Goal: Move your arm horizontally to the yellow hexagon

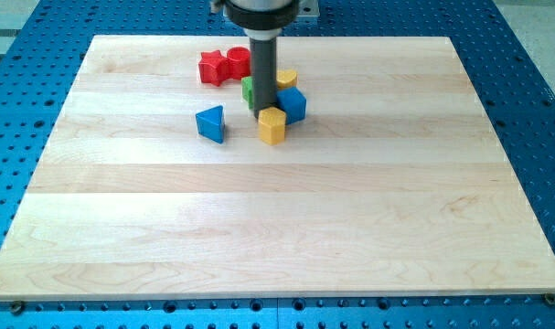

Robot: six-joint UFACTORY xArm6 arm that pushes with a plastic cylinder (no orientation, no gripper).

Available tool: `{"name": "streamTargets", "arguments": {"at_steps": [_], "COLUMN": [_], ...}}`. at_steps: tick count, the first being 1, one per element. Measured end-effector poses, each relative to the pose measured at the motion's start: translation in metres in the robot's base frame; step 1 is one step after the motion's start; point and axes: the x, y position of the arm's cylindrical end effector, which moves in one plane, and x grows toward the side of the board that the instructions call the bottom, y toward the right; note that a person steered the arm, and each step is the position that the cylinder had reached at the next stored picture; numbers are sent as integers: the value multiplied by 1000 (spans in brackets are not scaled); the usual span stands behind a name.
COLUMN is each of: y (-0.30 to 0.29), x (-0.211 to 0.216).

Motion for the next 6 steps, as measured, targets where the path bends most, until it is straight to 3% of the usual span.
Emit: {"name": "streamTargets", "arguments": {"at_steps": [1,4,5,6], "y": [18,-14,6,52], "x": [62,49,94,99]}}
